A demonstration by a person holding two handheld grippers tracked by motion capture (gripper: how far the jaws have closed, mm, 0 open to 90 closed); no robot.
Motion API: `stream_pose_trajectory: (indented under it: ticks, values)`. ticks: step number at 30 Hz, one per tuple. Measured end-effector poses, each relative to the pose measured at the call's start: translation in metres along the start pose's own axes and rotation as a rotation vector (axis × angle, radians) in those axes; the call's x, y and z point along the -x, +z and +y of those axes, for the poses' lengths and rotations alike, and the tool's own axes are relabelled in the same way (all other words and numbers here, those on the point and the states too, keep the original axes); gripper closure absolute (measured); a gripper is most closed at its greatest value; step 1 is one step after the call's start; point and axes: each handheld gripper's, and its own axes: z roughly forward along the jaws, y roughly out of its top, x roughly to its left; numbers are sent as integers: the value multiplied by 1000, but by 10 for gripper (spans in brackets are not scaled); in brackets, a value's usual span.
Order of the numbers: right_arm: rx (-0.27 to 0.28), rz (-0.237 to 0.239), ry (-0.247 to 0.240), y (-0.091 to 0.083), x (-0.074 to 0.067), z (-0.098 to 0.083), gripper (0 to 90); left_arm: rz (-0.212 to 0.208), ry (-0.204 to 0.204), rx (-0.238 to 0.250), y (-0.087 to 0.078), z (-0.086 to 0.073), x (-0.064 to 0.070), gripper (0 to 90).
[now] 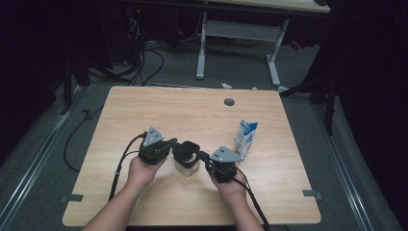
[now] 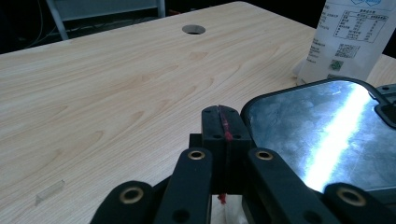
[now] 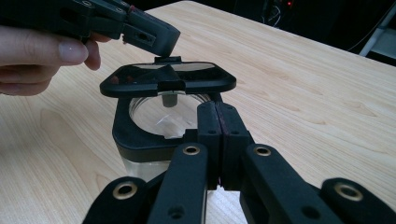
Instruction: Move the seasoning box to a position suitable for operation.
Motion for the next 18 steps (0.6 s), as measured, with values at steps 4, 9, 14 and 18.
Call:
stream_pose_trajectory:
  ticks: [4,9,14,18]
  values:
    - [-4,1,-2,2,0,0,890,-2,-3,5,0,-1,-1,900]
    - [-12,6,-1,7,0,1,892,-2,-3,7,0,-2,-1,900]
    - [-11,10,-12,10,-3,5,898,-3,-7,15,0,-3,-2,900]
    - [-9,10,-20,12,-5,10,900,-9,-4,14,-1,-3,-2,900]
